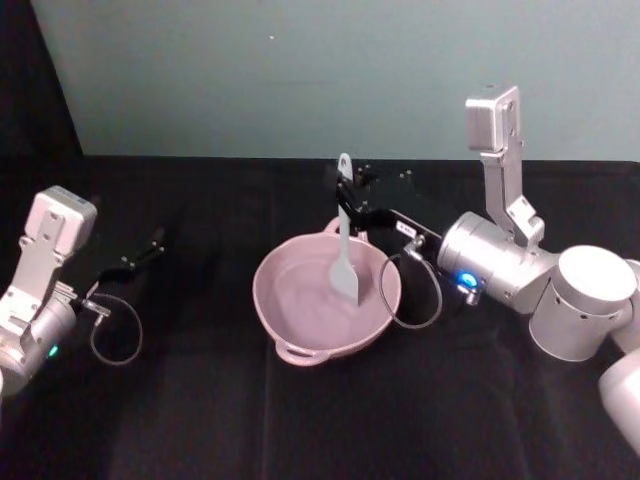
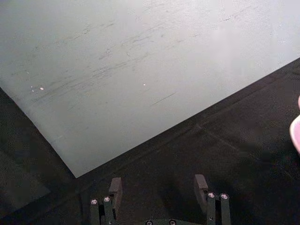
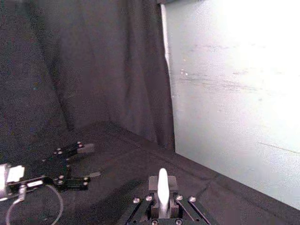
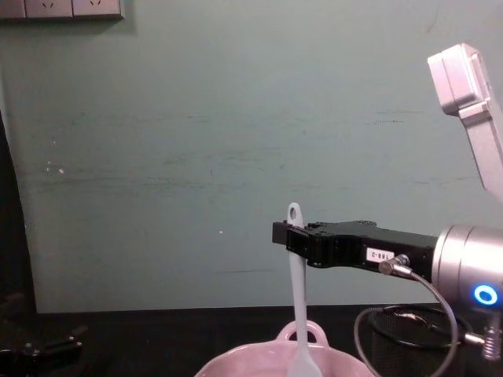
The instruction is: Use the one hand to pick up the spoon and stir the clear water in the bowl.
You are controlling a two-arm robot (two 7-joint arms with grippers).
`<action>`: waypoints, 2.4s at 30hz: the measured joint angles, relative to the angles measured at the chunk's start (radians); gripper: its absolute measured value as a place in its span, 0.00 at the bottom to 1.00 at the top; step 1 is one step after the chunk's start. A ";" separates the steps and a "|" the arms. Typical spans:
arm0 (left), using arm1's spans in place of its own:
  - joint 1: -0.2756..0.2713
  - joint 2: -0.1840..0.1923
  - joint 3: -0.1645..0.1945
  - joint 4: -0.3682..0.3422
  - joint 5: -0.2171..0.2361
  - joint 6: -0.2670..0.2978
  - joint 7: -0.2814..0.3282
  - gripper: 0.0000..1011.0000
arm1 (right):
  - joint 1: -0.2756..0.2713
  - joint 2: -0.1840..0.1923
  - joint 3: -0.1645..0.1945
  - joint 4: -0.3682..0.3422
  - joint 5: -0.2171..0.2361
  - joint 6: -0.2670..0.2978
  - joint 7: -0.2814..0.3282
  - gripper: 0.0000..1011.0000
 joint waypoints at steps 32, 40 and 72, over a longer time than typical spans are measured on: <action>0.000 0.000 0.000 0.000 0.000 0.000 0.000 1.00 | 0.102 -0.121 -0.062 0.151 -0.006 -0.030 0.028 0.11; 0.000 0.000 0.000 0.000 0.000 0.000 0.000 1.00 | 0.113 -0.120 -0.037 0.177 -0.006 -0.037 0.015 0.11; 0.000 0.000 0.000 0.000 0.000 0.000 0.000 1.00 | -0.032 -0.026 -0.006 -0.010 0.022 -0.019 0.014 0.11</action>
